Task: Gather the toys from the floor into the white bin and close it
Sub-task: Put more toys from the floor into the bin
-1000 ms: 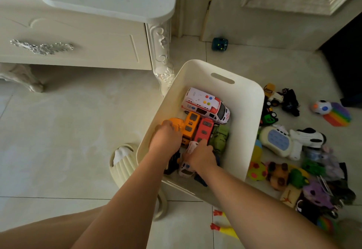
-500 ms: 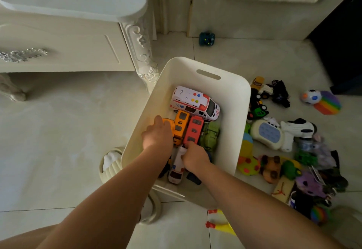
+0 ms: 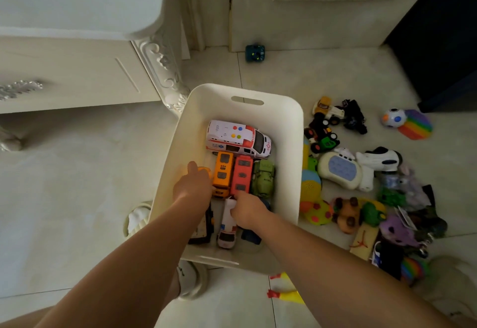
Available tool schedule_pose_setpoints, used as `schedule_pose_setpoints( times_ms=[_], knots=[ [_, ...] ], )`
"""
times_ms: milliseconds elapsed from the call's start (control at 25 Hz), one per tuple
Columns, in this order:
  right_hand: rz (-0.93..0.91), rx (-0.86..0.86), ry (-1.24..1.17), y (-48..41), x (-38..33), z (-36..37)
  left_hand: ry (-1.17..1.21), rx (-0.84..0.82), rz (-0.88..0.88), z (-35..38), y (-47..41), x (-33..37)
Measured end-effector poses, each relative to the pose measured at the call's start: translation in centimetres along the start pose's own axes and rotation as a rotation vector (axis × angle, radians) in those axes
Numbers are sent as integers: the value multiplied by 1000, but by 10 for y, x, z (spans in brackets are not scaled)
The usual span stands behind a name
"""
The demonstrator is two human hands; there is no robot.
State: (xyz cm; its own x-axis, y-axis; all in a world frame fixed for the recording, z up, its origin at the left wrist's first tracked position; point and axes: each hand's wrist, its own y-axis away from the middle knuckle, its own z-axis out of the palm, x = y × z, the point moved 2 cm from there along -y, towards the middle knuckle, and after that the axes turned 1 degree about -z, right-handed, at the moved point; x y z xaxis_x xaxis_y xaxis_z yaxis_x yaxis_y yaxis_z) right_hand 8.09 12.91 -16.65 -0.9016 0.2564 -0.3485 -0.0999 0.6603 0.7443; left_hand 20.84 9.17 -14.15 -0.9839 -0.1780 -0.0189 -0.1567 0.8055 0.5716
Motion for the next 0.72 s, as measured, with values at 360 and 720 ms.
schedule_pose_setpoints(
  times_ms=[360,720],
  knots=[
    [-195,431,-576,71,-2,-87,223,218,141,-65,50,61],
    [-5,724,-921,162,162,-131,574,70,700,-48,150,219]
  ],
)
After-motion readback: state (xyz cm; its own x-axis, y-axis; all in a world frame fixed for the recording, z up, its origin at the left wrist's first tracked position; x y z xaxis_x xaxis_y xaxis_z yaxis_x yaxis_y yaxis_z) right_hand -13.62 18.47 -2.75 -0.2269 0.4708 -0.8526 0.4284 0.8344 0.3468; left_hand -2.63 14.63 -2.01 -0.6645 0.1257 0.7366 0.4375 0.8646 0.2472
